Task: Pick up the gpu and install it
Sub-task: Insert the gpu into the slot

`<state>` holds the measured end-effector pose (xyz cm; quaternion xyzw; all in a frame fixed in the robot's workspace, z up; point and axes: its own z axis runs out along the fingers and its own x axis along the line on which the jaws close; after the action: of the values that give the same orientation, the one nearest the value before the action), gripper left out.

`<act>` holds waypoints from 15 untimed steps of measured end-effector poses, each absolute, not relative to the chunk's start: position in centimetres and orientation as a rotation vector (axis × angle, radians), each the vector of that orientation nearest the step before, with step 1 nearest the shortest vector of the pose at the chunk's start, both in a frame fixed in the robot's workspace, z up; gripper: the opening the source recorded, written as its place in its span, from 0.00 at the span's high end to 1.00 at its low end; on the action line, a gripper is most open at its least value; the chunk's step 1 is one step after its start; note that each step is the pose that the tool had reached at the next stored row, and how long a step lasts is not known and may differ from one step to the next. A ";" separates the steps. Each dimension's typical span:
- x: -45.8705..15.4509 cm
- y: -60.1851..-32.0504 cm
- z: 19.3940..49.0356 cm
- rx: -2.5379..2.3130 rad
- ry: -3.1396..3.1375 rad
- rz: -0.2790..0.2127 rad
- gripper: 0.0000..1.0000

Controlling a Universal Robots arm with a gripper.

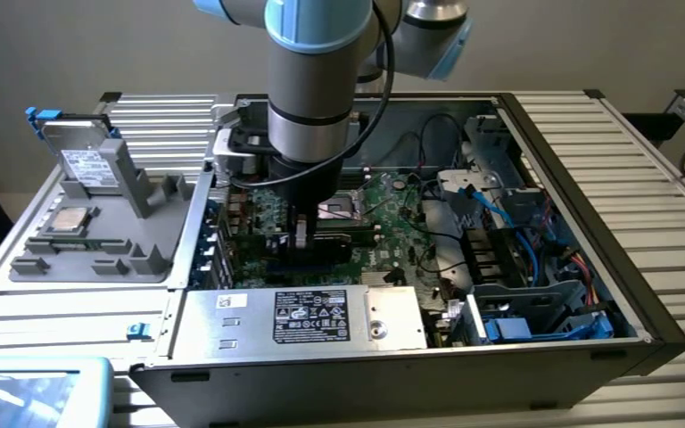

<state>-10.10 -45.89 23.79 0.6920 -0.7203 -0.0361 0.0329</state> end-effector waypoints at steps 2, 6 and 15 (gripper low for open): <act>-10.1 -45.9 23.7 2.130 -2.216 -0.110 0.71; -10.2 -45.8 23.7 2.131 -2.213 -0.109 0.71; -10.2 -45.8 23.7 2.137 -2.206 -0.106 0.71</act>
<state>-10.20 -45.81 23.69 0.6950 -0.7174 -0.0345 0.0342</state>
